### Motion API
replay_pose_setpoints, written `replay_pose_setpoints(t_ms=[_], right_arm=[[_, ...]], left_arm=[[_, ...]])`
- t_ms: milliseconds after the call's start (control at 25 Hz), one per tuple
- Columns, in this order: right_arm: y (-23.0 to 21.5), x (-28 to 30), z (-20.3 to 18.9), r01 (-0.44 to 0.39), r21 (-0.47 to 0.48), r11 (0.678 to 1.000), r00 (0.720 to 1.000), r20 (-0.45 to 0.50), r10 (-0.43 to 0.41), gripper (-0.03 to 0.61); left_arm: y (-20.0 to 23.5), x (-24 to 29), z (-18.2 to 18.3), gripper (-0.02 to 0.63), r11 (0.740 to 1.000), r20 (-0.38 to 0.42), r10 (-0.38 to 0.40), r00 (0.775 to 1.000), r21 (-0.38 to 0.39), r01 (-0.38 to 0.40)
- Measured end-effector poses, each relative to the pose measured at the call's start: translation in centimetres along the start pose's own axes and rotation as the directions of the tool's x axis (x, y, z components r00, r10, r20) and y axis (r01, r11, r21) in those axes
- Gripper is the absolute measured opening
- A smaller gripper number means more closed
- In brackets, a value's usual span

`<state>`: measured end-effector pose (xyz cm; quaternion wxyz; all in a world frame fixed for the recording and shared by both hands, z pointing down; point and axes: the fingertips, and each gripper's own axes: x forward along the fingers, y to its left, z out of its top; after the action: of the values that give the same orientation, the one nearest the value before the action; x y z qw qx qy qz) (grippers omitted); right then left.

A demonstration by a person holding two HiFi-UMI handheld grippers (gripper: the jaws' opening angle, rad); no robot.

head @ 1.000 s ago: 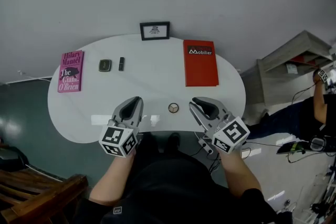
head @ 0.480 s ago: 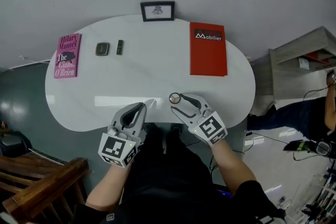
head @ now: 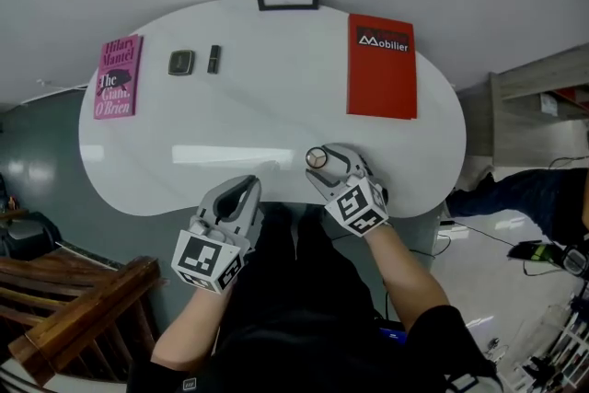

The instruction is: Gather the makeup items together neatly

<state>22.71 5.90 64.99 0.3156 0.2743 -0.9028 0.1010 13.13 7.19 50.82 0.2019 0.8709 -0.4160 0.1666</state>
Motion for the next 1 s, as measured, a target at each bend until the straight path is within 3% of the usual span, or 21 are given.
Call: replay_pose_setpoints(t_ms=[280, 440, 600, 800, 1000], right_arm=[[0.0, 1.6, -1.7, 0.002, 0.007, 1.000, 0.998, -0.065, -0.001, 0.224], [-0.4, 2.0, -1.8, 0.027, -0.021, 0.999, 0.997, -0.077, -0.029, 0.223], [-0.2, 1.6, -1.9, 0.002, -0.010, 1.000, 0.997, -0.080, -0.003, 0.222], [-1.6, -0.6, 0.6, 0.015, 0.045, 0.999, 1.000, -0.009, -0.014, 0.223], [-2.6, -2.8, 4.2, 0.052, 0.052, 0.997, 0.998, 0.021, -0.053, 0.222]], left_arm=[[0.5, -1.7, -0.4, 0.031, 0.999, -0.028, 0.044, 0.999, -0.023, -0.045], [0.7, -2.2, 0.5, 0.031, 0.997, -0.016, 0.063, 0.998, -0.032, -0.064], [0.4, -3.0, 1.5, 0.031, 0.993, 0.015, 0.086, 0.996, -0.083, -0.085], [0.8, -5.0, 3.4, 0.031, 0.990, 0.066, 0.126, 0.990, -0.066, -0.122], [4.4, -6.9, 3.7, 0.031, 0.986, 0.076, 0.153, 0.985, -0.082, -0.147]])
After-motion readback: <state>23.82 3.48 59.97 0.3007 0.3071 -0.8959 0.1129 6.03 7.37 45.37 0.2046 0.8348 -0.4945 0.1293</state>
